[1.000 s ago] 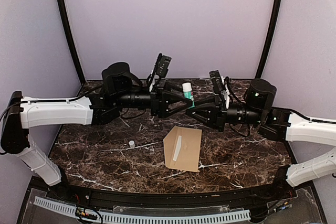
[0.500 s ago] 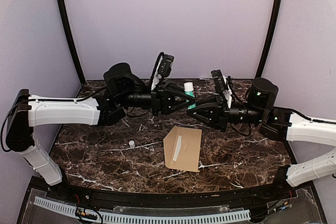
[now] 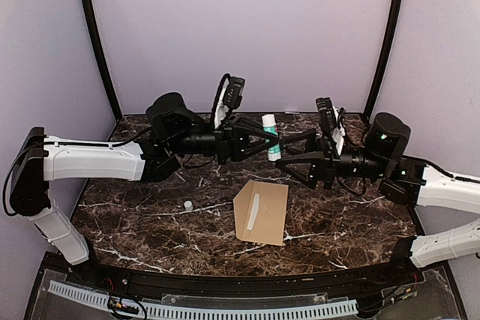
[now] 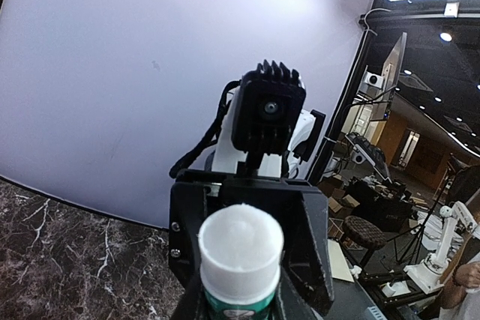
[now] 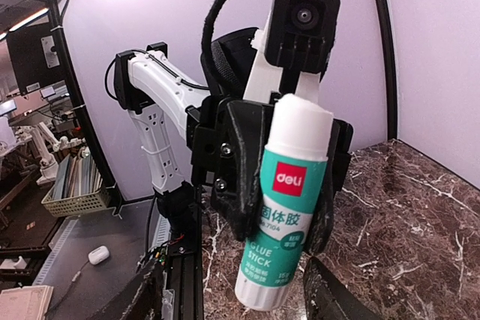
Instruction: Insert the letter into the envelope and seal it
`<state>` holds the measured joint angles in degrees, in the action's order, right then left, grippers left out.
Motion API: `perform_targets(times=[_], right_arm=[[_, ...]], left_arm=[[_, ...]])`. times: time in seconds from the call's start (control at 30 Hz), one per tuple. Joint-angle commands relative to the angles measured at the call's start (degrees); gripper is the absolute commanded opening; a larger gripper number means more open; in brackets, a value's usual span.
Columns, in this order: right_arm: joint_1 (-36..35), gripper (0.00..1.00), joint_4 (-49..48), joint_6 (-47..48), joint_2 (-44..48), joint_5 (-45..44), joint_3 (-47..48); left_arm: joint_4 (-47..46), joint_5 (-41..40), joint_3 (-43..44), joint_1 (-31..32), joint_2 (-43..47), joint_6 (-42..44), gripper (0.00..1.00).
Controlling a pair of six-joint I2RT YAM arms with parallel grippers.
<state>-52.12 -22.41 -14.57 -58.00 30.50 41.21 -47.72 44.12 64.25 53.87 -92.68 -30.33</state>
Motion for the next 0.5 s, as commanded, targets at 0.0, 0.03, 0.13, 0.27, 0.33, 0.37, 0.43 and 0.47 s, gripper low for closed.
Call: perform_targets(times=[0.0,0.03,0.13,0.27,0.33,0.37,0.43,0.47], right_arm=[[0.0,0.56,-4.4,-0.9,-0.1,1.9,-1.3],[0.0,0.56,-4.7,-1.1,-0.4,2.2,-1.3],[0.0,0.56,-5.3,-1.5,-1.0,2.4,-1.0],[0.0,0.48,-6.1,-1.9,-2.0,2.9,-0.6],[0.0,0.43,-6.2,-2.0,-2.6,3.1,-0.2],[0.0,0.4,-6.2,-2.0,-2.9,3.0,0.0],[0.0,0.38,-6.1,-2.0,-3.3,2.9,0.4],[0.0,0.38,-6.0,-2.0,-3.5,2.8,0.6]], left_arm=[[-4.9,-0.1,-0.5,0.0,2.9,-1.5,0.0],[-5.1,0.1,-0.5,0.0,2.8,-1.7,0.0],[-6.0,0.4,-0.3,0.0,2.3,-2.2,0.0],[-6.2,0.5,0.0,0.0,1.9,-2.4,0.0],[-6.3,0.4,0.0,-0.1,1.7,-2.4,0.0],[-6.4,0.4,0.0,0.0,1.6,-2.4,0.0],[-6.4,0.4,0.0,0.0,1.5,-2.5,0.0],[-6.3,0.4,0.0,0.0,1.5,-2.4,0.0]])
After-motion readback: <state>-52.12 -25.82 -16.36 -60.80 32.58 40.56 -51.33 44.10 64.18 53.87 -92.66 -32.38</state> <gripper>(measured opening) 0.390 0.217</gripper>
